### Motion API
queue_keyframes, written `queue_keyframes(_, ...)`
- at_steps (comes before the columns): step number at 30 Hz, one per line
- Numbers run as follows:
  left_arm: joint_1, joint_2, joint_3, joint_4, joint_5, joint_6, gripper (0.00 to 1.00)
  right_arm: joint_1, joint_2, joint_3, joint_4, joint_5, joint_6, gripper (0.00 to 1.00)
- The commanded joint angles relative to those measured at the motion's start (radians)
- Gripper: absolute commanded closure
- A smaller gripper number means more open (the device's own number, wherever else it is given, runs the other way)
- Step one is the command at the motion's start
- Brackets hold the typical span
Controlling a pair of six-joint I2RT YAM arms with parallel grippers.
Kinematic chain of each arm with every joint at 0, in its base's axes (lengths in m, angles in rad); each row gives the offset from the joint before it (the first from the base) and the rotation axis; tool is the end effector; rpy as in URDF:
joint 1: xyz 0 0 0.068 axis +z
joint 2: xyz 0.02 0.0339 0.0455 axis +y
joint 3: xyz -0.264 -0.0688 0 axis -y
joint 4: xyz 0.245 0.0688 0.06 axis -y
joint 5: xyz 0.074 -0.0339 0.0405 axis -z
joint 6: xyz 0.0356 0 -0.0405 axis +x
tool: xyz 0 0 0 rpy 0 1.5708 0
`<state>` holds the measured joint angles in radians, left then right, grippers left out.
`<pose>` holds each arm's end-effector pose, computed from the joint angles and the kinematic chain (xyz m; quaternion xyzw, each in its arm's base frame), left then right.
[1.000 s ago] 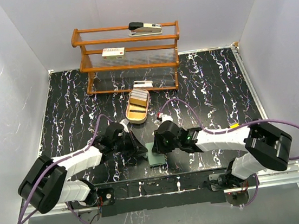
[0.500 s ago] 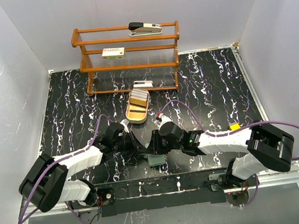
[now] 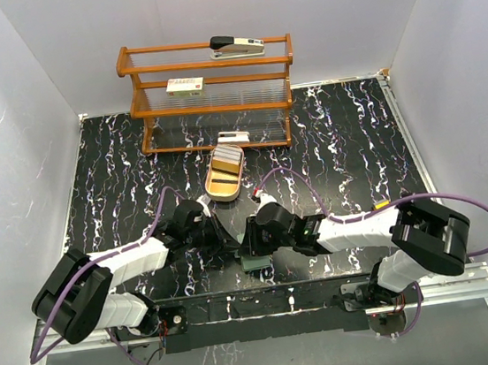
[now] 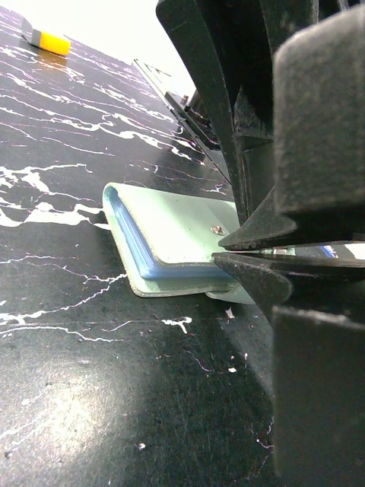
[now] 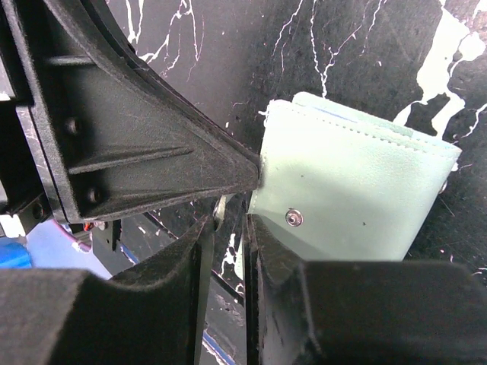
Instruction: Put the credit cards into the card holder
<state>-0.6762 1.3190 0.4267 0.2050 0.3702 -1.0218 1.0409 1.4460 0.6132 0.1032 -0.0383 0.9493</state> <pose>0.1772 -0.1587 0.1481 -0.0753 0.8889 -0.4254 0.1528 0.1394 0.2406 0.1615 -0.0496 0.9114 0.3519 0.2076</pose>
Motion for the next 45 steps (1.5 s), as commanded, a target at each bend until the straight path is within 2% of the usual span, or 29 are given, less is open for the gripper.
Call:
queue_keyframes(1,-0.001,-0.002,0.019,-0.013,-0.001,0.013,0.96,0.005,0.008,0.048,0.061,-0.006,0.003,0.80)
queue_keyframes(10,0.000,-0.004,0.021,-0.018,0.001,0.014,0.96,0.007,0.029,0.060,0.082,-0.007,-0.001,0.84)
queue_keyframes(15,0.000,-0.003,0.027,-0.021,0.000,0.014,0.96,0.009,0.031,0.062,0.080,-0.001,-0.008,1.00)
queue_keyframes(18,0.000,-0.012,0.039,-0.041,-0.013,0.023,0.93,0.012,0.025,0.062,0.051,0.013,-0.008,1.00)
queue_keyframes(25,0.000,0.000,0.098,-0.116,-0.055,0.076,0.78,0.014,0.021,0.054,0.027,0.024,-0.020,1.00)
queue_keyframes(33,-0.001,0.076,0.110,-0.038,-0.006,0.105,0.71,0.014,0.023,0.046,0.025,0.023,-0.037,1.00)
queue_keyframes(40,0.000,0.143,0.115,-0.051,-0.015,0.124,0.71,0.014,0.021,0.043,0.032,0.016,-0.041,1.00)
queue_keyframes(45,0.000,0.167,0.114,-0.063,-0.027,0.129,0.76,0.012,-0.011,0.068,-0.062,0.074,-0.067,1.00)
